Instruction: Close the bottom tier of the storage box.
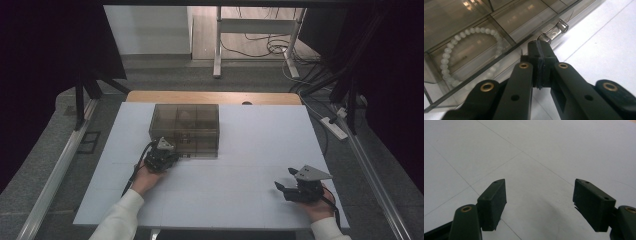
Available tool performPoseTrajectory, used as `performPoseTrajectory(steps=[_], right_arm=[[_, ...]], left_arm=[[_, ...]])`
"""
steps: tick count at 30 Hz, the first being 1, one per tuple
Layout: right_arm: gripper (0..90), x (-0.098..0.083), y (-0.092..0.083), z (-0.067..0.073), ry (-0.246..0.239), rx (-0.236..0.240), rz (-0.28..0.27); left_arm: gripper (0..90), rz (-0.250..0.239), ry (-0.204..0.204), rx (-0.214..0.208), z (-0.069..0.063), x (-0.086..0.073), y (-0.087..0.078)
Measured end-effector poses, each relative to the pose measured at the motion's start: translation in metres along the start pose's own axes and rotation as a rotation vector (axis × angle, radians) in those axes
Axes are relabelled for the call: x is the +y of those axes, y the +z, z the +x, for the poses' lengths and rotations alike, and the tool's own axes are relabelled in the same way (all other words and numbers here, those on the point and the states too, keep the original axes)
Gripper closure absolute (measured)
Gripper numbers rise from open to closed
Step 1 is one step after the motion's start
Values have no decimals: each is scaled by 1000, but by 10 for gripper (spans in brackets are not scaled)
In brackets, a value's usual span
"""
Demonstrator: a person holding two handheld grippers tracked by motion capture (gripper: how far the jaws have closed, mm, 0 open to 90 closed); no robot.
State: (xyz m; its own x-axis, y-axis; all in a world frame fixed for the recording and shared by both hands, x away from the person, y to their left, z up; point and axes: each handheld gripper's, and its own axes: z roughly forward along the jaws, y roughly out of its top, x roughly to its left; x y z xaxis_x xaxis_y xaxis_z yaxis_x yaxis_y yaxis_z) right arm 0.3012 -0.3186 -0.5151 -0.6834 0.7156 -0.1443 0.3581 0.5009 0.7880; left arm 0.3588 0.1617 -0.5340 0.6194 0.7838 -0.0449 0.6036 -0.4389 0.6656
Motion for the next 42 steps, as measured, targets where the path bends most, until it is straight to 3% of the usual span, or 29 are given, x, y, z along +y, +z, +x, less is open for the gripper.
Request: performPoseTrajectory(steps=[42], right_arm=[[266,-1,1,0,3,3,-2]], left_arm=[[889,-22,-18,44,14,15,16]])
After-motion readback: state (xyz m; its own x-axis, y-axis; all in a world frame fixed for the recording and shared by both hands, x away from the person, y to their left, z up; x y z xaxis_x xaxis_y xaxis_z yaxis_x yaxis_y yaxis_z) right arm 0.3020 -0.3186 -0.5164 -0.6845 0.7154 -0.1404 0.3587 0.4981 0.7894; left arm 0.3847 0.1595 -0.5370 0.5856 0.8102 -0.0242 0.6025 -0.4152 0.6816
